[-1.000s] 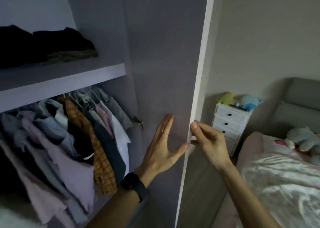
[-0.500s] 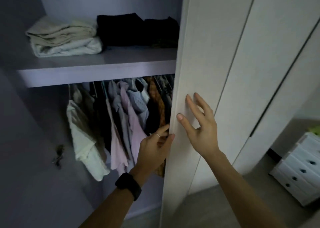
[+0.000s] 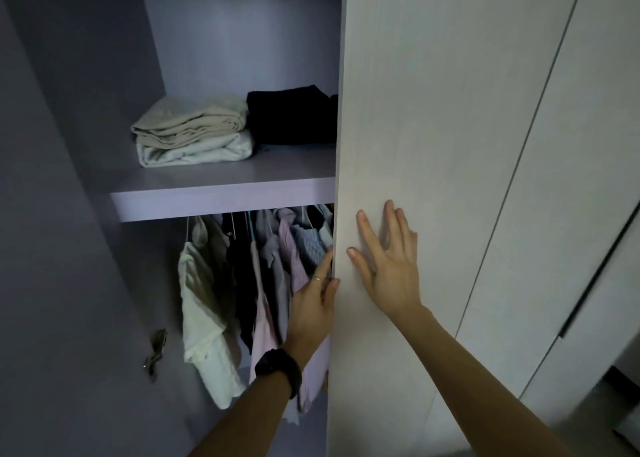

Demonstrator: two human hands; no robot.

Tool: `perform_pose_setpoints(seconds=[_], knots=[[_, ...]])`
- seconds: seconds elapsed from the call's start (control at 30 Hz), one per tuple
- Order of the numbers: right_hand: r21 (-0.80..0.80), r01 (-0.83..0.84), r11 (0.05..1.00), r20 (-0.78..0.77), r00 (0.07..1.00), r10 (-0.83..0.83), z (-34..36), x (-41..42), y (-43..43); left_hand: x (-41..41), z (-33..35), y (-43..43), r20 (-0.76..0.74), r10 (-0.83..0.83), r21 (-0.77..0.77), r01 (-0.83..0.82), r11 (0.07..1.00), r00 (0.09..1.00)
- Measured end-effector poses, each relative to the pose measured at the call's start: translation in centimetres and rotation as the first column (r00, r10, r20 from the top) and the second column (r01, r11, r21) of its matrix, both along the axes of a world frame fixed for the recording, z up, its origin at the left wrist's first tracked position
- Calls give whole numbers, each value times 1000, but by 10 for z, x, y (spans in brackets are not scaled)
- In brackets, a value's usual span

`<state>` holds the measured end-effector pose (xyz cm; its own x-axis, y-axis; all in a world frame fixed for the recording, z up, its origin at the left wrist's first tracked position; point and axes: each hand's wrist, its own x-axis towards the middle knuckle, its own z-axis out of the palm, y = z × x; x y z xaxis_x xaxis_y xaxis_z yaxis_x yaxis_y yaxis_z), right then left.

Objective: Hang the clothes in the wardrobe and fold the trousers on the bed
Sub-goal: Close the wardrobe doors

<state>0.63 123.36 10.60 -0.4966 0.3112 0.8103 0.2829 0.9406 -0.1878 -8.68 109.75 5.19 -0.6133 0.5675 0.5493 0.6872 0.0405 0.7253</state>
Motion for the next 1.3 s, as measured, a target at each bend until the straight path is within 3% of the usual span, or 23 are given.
perform_pose_setpoints(seconds=[0.23,0.43,0.63,0.77,0.93,1.1,1.3], knots=[[-1,74,997,167,983,-72,4,-11,10,-23,4,18,81,69,-91,-62,994,994],[96,110,989,248,960,-130,3,-11,29,-27,16,26,183,87,-121,-65,991,979],[213,110,971,195,969,-152,-3,-14,51,-29,16,37,142,123,-99,-110,989,982],[197,2,980,198,979,-42,-5,-13,59,-24,15,38,139,169,-90,-158,983,976],[46,-248,968,129,962,240,-32,13,55,3,-11,9,80,315,-149,-301,942,946],[-233,-494,838,34,857,514,-62,40,24,44,-46,-55,132,532,-142,-515,845,837],[-513,-716,473,-11,557,830,-86,47,-68,122,-72,-168,185,793,-191,-770,608,580]])
